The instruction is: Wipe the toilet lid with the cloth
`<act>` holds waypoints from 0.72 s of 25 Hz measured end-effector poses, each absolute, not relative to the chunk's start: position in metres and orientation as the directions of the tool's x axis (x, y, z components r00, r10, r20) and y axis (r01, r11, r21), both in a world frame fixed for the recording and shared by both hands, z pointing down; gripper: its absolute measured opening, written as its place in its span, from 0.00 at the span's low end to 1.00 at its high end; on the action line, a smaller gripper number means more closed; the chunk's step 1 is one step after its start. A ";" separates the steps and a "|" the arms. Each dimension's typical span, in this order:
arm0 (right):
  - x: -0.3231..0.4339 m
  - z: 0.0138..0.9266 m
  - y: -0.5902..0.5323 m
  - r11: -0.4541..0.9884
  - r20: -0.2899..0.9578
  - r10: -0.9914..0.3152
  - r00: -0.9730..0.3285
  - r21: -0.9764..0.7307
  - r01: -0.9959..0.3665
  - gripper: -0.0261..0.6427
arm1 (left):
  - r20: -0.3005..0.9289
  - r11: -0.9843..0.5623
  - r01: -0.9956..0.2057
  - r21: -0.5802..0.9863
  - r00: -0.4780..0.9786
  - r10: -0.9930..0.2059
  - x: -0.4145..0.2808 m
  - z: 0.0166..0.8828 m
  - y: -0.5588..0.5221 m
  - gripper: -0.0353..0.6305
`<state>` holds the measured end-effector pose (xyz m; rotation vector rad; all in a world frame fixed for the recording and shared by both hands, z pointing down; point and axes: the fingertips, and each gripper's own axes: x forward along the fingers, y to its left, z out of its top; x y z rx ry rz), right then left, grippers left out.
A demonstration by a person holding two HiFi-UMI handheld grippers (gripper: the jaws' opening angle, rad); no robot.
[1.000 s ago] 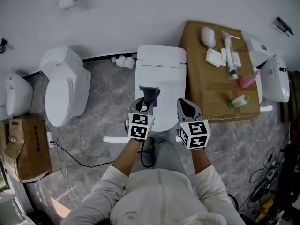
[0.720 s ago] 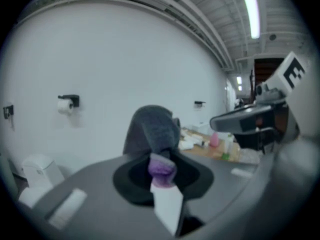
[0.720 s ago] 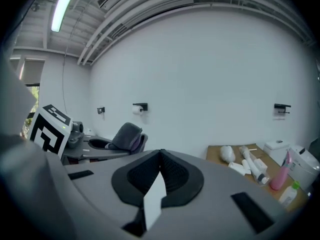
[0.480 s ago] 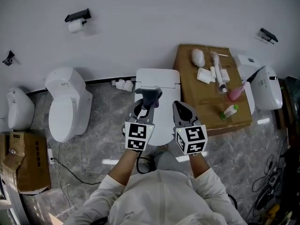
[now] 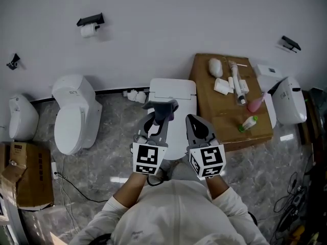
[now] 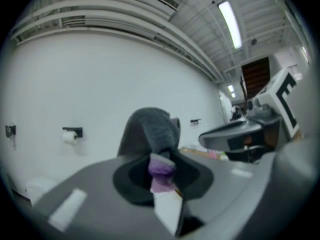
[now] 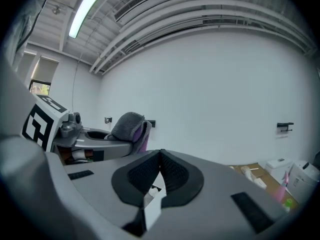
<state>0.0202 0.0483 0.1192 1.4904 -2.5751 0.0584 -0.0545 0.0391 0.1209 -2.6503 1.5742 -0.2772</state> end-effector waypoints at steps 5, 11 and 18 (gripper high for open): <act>0.016 0.109 0.068 0.493 0.100 -0.869 -0.485 0.085 -0.866 0.06 | 0.097 -0.489 -0.863 -0.130 0.480 -0.872 -0.051 0.116 0.059 0.15; 0.014 0.113 0.083 0.502 0.103 -0.862 -0.497 0.036 -0.864 0.06 | 0.086 -0.488 -0.865 -0.115 0.481 -0.873 -0.051 0.119 0.081 0.15; 0.020 0.113 0.091 0.512 0.114 -0.856 -0.504 0.058 -0.857 0.06 | 0.077 -0.476 -0.872 -0.115 0.470 -0.879 -0.046 0.117 0.094 0.15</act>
